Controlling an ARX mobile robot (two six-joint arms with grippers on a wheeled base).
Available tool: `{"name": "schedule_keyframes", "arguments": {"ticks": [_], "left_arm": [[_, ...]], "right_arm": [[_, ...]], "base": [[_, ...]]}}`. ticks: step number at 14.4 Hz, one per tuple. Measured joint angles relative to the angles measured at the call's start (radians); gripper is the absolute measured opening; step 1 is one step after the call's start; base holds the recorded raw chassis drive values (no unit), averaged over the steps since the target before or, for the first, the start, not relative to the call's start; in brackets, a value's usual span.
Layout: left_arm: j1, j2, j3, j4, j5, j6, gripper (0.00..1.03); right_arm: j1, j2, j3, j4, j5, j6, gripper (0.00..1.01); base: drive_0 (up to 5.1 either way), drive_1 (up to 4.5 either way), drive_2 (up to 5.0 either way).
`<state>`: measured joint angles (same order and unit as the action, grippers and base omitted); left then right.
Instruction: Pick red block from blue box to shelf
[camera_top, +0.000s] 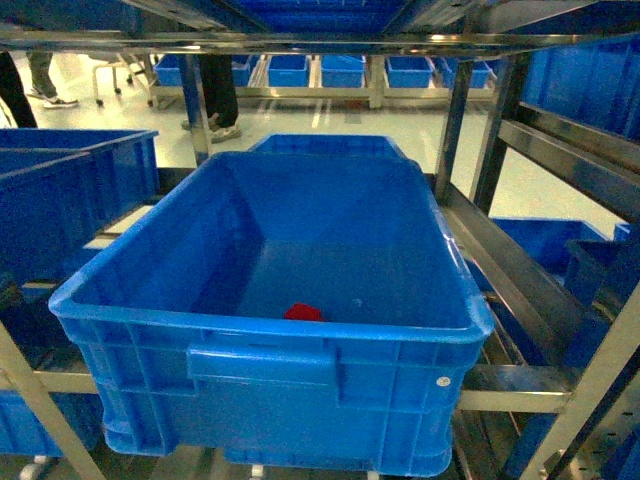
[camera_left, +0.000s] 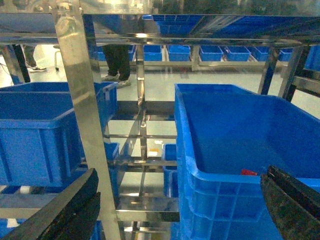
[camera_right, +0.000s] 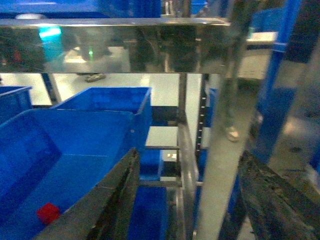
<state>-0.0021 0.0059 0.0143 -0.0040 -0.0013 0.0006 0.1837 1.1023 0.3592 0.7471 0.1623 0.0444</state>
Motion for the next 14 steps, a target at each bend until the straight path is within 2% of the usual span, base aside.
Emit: {"name": "schedule_keyframes", "arguments": {"ticks": [1, 4, 5, 6, 8, 12, 13, 14], "left_arm": [[0.0, 0.0, 0.0, 0.0, 0.0, 0.0, 0.98], [0.0, 0.0, 0.0, 0.0, 0.0, 0.0, 0.98], [0.0, 0.0, 0.0, 0.0, 0.0, 0.0, 0.98], [0.0, 0.0, 0.0, 0.0, 0.001, 0.0, 0.98], [0.0, 0.0, 0.0, 0.0, 0.0, 0.0, 0.98], [0.0, 0.0, 0.0, 0.0, 0.0, 0.0, 0.98], [0.0, 0.0, 0.0, 0.0, 0.0, 0.0, 0.98], [0.0, 0.0, 0.0, 0.0, 0.0, 0.0, 0.98]], "right_arm": [[-0.03, -0.05, -0.044, 0.006, 0.006, -0.018, 0.52], [-0.069, -0.163, -0.166, -0.015, -0.05, -0.038, 0.12], [-0.083, -0.208, -0.189, -0.023, -0.06, -0.042, 0.01], [-0.095, -0.25, -0.214, -0.042, -0.07, -0.042, 0.02], [-0.179, -0.335, -0.259, -0.092, -0.156, -0.042, 0.02], [-0.189, -0.495, -0.309, -0.202, -0.159, -0.042, 0.02], [-0.189, -0.508, -0.336, -0.146, -0.159, -0.042, 0.02], [-0.189, -0.534, -0.347, -0.202, -0.159, -0.042, 0.02]], "base": [[0.0, 0.0, 0.0], [0.0, 0.0, 0.0], [0.0, 0.0, 0.0], [0.0, 0.0, 0.0], [0.0, 0.0, 0.0], [0.0, 0.0, 0.0], [0.0, 0.0, 0.0], [0.0, 0.0, 0.0]]}}
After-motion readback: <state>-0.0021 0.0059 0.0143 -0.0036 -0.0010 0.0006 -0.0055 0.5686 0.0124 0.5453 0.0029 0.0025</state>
